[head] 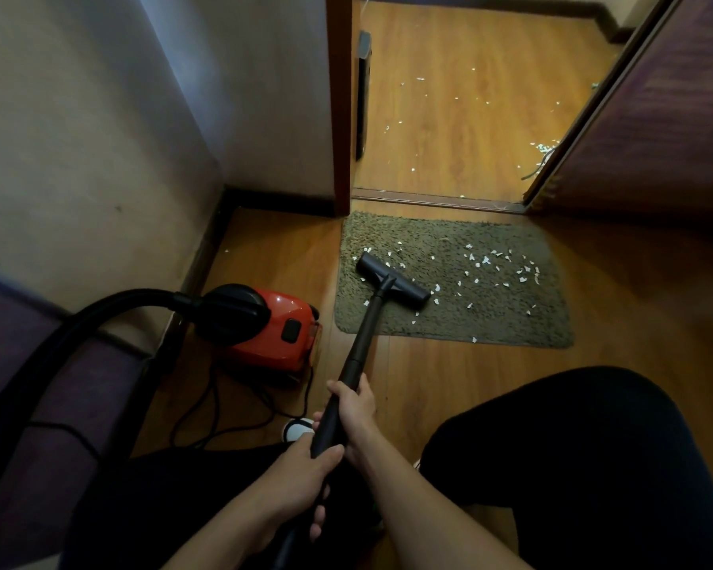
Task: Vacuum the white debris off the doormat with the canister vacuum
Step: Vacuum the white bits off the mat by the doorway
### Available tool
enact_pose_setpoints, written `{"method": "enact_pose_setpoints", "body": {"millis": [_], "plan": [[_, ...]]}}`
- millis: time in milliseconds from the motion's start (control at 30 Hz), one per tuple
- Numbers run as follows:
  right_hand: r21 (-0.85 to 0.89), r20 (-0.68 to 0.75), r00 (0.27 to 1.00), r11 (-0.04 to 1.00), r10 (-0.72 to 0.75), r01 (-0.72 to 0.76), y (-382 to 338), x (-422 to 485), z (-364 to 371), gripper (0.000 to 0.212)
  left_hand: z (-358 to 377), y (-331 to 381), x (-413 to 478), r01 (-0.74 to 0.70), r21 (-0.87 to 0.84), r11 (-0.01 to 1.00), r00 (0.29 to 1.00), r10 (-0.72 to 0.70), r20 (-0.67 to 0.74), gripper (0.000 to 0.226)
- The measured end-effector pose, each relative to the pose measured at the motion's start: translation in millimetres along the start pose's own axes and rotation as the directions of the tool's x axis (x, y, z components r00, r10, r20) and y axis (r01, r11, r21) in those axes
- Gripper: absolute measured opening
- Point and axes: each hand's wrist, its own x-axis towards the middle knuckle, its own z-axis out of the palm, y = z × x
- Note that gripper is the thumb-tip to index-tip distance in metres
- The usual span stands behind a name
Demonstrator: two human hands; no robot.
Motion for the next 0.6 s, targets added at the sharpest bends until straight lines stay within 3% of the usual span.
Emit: {"method": "enact_pose_setpoints", "body": {"millis": [300,600], "plan": [[0.015,-0.013,0.999,0.999,-0.037,0.037,-25.3,17.9,-14.4,0.056,19.6,15.1,25.3,-0.032,0.027,0.999,0.999,0.032,-0.010,0.031],[-0.023,-0.034,0.996,0.996,-0.088,0.088,-74.1,56.2,-33.3,0.044,44.1,58.4,69.3,-0.038,0.040,0.998,0.999,0.038,-0.008,0.024]]}}
